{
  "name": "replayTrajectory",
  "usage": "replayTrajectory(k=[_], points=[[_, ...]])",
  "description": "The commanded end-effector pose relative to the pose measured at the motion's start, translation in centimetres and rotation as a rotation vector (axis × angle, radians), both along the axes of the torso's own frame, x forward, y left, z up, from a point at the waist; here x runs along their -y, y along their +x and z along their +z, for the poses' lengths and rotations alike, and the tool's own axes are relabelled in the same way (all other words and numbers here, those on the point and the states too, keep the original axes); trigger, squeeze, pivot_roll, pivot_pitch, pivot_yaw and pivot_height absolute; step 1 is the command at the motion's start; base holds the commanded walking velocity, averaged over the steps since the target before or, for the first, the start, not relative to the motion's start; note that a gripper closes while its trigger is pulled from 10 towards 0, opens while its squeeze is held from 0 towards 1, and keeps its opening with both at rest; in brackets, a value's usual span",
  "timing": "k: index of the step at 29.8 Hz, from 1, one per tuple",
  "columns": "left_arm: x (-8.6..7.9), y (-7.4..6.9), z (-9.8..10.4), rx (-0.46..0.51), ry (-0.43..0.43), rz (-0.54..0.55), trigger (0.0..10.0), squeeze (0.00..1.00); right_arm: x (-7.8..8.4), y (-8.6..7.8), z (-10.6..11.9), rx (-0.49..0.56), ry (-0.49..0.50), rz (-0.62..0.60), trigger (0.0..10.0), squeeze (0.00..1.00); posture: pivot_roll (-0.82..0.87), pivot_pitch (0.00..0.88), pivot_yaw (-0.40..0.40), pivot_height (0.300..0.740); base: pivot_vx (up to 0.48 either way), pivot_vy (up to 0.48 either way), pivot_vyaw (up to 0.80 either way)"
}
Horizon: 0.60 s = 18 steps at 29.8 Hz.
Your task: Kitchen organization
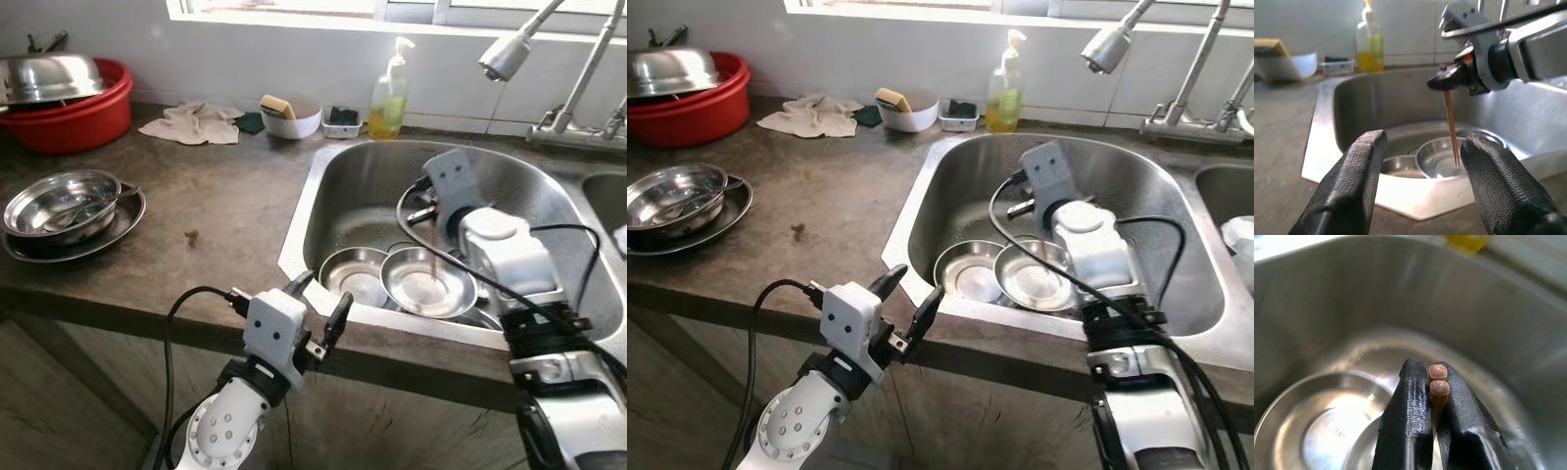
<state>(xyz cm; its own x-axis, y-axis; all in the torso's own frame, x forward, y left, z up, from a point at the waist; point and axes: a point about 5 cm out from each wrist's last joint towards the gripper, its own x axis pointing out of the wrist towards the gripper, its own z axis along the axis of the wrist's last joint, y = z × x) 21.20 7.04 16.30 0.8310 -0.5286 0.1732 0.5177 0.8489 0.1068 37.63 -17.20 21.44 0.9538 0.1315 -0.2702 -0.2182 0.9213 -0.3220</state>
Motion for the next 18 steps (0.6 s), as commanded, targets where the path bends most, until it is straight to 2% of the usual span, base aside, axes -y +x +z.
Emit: replayTrajectory(k=[1, 4, 5, 6, 7, 8, 14, 18], points=[[-0.1, -0.3, 0.5, 0.015, 0.0, 0.004, 10.0, 0.0, -0.2, 0.1, -0.5, -0.02, -0.024, 0.013, 10.0, 0.0, 0.18, 0.148, -0.032, 0.74, 0.0, 0.0, 0.0], [-0.3, -0.4, 0.5, 0.009, 0.004, 0.01, 10.0, 0.0, -0.4, 0.2, -1.0, -0.032, -0.016, 0.008, 10.0, 0.0, 0.18, 0.16, -0.028, 0.74, 0.0, 0.0, 0.0], [-0.3, -0.5, 0.4, 0.006, 0.005, 0.009, 10.0, 0.0, -0.3, 0.3, -1.0, -0.031, -0.02, 0.009, 10.0, 0.4, 0.18, 0.16, -0.028, 0.74, 0.0, 0.0, 0.0], [-0.3, -0.5, 0.4, 0.006, 0.005, 0.009, 10.0, 0.0, -0.3, 0.3, -1.0, -0.031, -0.02, 0.009, 10.0, 0.4, 0.18, 0.16, -0.028, 0.74, 0.0, 0.0, 0.0], [-0.3, -0.6, 0.4, 0.002, 0.007, 0.007, 10.0, 0.0, -0.2, 0.4, -1.0, -0.027, -0.025, 0.009, 10.0, 0.61, 0.18, 0.16, -0.028, 0.74, 0.0, 0.0, 0.0], [-0.3, -0.7, 0.4, -0.001, 0.009, 0.007, 10.0, 0.0, -0.2, 0.4, -0.9, -0.025, -0.024, 0.01, 10.0, 1.0, 0.18, 0.164, -0.028, 0.74, 0.0, 0.0, 0.0], [-0.2, -0.6, 0.4, -0.004, 0.008, 0.007, 10.0, 0.0, 0.2, 0.5, -0.3, 0.015, -0.027, -0.007, 10.0, 1.0, 0.17, 0.16, -0.025, 0.74, 0.0, 0.0, 0.0], [-0.3, -0.4, 0.4, -0.004, 0.009, 0.006, 10.0, 0.0, 0.1, 0.5, 1.1, 0.086, -0.022, -0.004, 10.0, 1.0, 0.17, 0.152, -0.022, 0.74, 0.0, 0.0, 0.0]])
